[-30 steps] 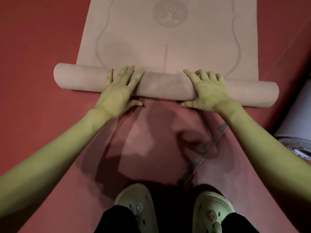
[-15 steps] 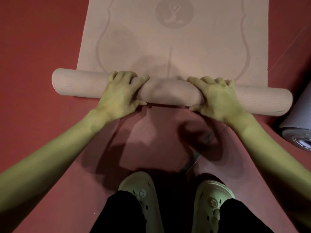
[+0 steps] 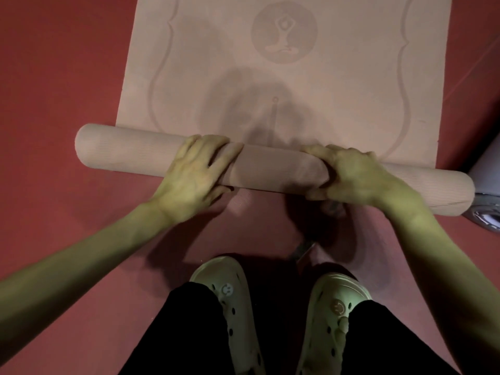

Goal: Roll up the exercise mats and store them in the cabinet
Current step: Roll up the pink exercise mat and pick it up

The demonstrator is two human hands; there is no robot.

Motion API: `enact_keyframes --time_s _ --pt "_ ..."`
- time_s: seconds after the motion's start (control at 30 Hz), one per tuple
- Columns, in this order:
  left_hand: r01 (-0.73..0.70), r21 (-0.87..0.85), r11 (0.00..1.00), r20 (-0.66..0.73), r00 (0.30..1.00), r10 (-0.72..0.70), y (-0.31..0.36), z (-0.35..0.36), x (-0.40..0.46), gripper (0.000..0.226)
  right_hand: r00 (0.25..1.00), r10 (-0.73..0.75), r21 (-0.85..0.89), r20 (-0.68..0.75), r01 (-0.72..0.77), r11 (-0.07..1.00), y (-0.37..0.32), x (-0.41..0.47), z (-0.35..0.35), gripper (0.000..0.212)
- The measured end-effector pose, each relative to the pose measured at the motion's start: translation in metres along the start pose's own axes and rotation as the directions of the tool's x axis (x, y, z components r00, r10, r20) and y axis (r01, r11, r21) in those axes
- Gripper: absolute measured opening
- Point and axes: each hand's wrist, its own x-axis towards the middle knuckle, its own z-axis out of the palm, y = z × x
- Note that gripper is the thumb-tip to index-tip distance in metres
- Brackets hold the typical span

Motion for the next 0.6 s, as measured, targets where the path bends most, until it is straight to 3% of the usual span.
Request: enact_keyframes --time_s 0.13,0.27,0.4,0.53,0.6 --pt "-0.034 -0.091 0.995 0.012 0.999 0.036 -0.01 -0.004 0.011 0.074 1.0 0.008 -0.025 0.013 -0.008 1.0 -0.001 0.002 -0.002 0.086" --pt "0.015 -0.213 0.977 0.168 0.986 0.021 -0.019 -0.02 0.035 0.083 0.969 -0.024 -0.14 -0.245 -0.011 0.99 -0.001 -0.004 0.019 0.097" --pt "0.171 -0.322 0.931 0.352 0.935 -0.05 -0.026 -0.038 0.065 0.077 0.895 -0.065 -0.189 -0.442 -0.022 0.982 -0.002 -0.003 0.041 0.095" --pt "0.212 -0.342 0.915 0.414 0.909 -0.056 -0.033 -0.038 0.072 0.083 0.962 -0.04 -0.193 -0.272 -0.013 0.981 0.001 0.005 0.02 0.097" --pt "0.158 -0.267 0.951 0.348 0.936 -0.058 -0.032 -0.033 0.065 0.098 0.99 0.01 -0.147 -0.144 -0.032 0.989 0.002 0.014 0.003 0.094"
